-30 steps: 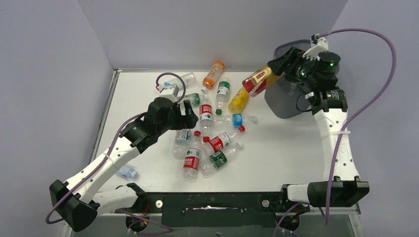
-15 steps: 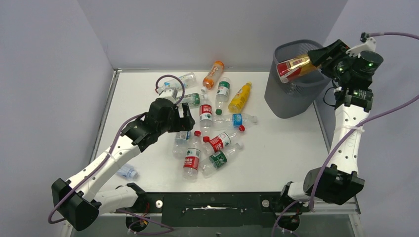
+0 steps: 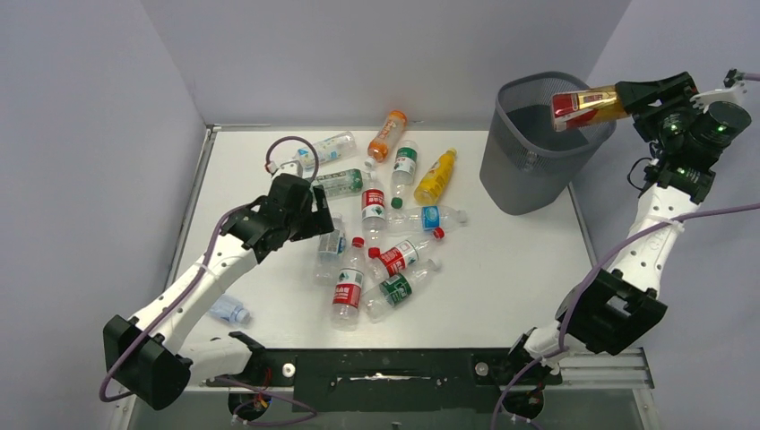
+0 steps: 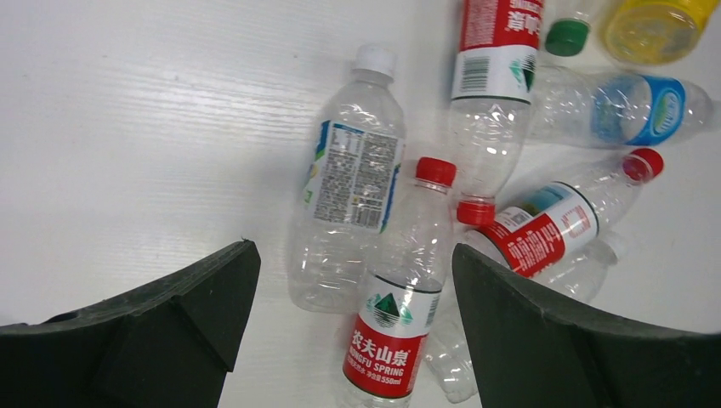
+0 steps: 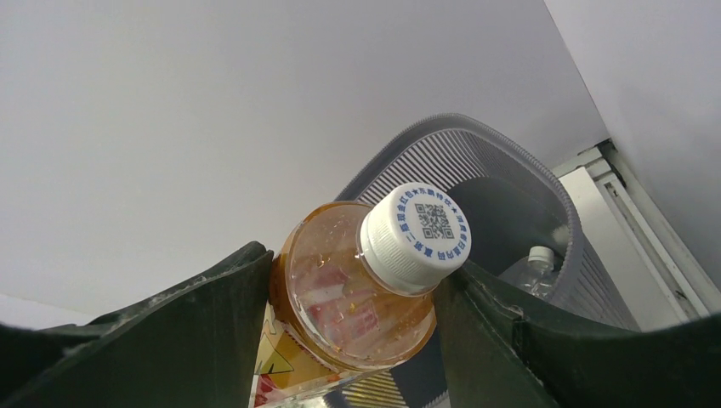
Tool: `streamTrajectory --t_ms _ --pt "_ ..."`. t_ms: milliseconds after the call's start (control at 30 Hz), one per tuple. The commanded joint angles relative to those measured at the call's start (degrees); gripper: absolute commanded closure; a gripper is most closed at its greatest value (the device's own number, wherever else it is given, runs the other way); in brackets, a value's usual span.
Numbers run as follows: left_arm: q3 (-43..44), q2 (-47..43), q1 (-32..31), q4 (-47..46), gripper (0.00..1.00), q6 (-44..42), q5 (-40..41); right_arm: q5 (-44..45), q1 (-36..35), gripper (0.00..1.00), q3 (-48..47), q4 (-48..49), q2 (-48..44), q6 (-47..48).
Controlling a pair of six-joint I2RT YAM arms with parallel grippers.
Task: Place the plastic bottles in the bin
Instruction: Place the plastic bottle in the trash bin, then pick up the plastic bottle from the corner of the board.
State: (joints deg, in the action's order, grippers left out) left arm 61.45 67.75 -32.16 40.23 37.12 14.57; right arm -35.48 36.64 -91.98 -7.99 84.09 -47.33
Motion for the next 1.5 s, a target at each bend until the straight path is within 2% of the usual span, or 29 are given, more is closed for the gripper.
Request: streamTrajectory --t_ms 0,133,267,300,500,767,1000,1233,1467 --pt "3.01 0.63 3.96 3.94 0.15 3.15 2.46 -1.62 -0.26 0.51 -4.40 4.97 3.65 -2.59" --pt "1.91 -0.69 6.05 4.27 0.15 3.71 1.74 -1.49 -0.52 0.45 -6.09 3.58 6.19 -1.33" --pt "1.61 -2.58 7.28 4.45 0.15 3.81 2.18 -1.18 -2.23 0.23 -7.20 1.18 7.50 0.84" --pt "1.65 -2.85 7.72 4.61 0.15 3.75 2.33 -0.78 -2.93 0.20 -7.58 0.39 7.71 1.60" --pt "2.48 -3.43 9.94 8.04 0.14 4.61 5.25 0.79 -6.68 0.10 -9.67 -3.28 8.45 4.91" --pt "4.44 -1.75 14.19 16.81 0.11 10.81 12.09 0.48 -10.45 0.09 -10.25 -8.19 6.49 7.93" --pt "4.55 2.29 19.22 25.95 0.11 18.89 19.29 1.36 -17.88 0.07 -7.72 -13.75 2.20 13.13" --pt "-1.60 3.08 31.55 25.22 0.08 20.56 18.14 3.52 -26.50 0.07 -4.74 -17.74 -0.15 16.69" --pt "-5.08 3.11 38.73 25.19 0.08 20.53 18.16 5.94 -32.80 0.07 -3.95 -20.52 -0.60 19.71"
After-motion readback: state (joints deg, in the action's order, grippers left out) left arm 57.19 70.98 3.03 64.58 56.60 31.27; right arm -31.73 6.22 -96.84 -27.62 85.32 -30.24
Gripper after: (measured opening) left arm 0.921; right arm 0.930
